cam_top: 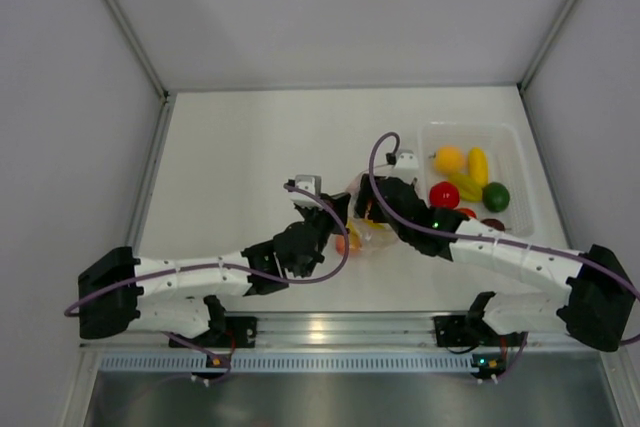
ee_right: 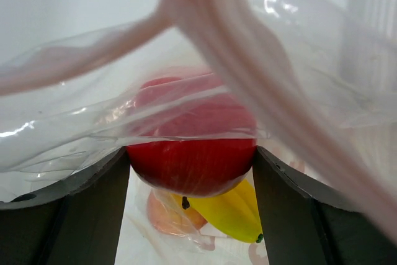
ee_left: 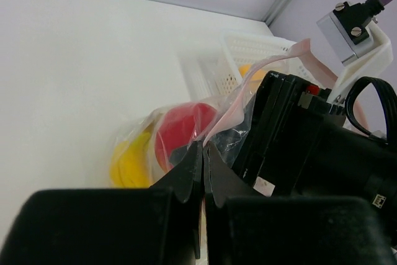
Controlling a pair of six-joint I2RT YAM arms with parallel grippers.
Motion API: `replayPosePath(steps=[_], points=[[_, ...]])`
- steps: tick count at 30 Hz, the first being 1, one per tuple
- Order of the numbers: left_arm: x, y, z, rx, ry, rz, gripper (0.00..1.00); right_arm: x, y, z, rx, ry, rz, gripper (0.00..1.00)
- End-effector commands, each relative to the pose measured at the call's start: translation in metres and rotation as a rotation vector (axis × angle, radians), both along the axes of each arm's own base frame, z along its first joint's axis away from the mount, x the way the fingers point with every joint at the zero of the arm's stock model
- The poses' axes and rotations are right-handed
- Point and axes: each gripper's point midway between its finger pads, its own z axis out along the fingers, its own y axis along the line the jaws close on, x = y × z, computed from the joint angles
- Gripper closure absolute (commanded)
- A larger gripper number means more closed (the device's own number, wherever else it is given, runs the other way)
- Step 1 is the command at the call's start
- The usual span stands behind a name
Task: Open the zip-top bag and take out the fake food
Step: Pick up the fake fruit from the zipper food storage bag.
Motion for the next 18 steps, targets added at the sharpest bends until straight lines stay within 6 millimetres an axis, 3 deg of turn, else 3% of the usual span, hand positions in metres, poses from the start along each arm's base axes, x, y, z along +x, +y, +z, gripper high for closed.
replayPosePath(steps=[1, 5, 6, 11, 18], points=[[-0.001, -0.008, 0.014, -0.059, -0.008, -0.01, 1.0, 0.004, 0.009, 0.029, 0.026, -0.048, 0.019, 0.8], [-0.004, -0.009, 0.02, -0.069, -0.016, -0.024, 1.0, 0.021, 0.013, 0.031, -0.073, -0.041, -0.012, 0.8], [-0.003, -0.008, 0.027, -0.077, -0.026, -0.021, 1.0, 0.024, 0.018, 0.018, -0.112, -0.015, -0.009, 0.8], [-0.001, 0.002, 0.039, -0.045, -0.064, 0.004, 1.0, 0.039, 0.049, 0.011, -0.158, 0.033, 0.029, 0.81], [0.001, 0.019, 0.039, -0.017, -0.067, 0.053, 1.0, 0.038, 0.066, 0.015, -0.197, 0.038, 0.055, 0.82]])
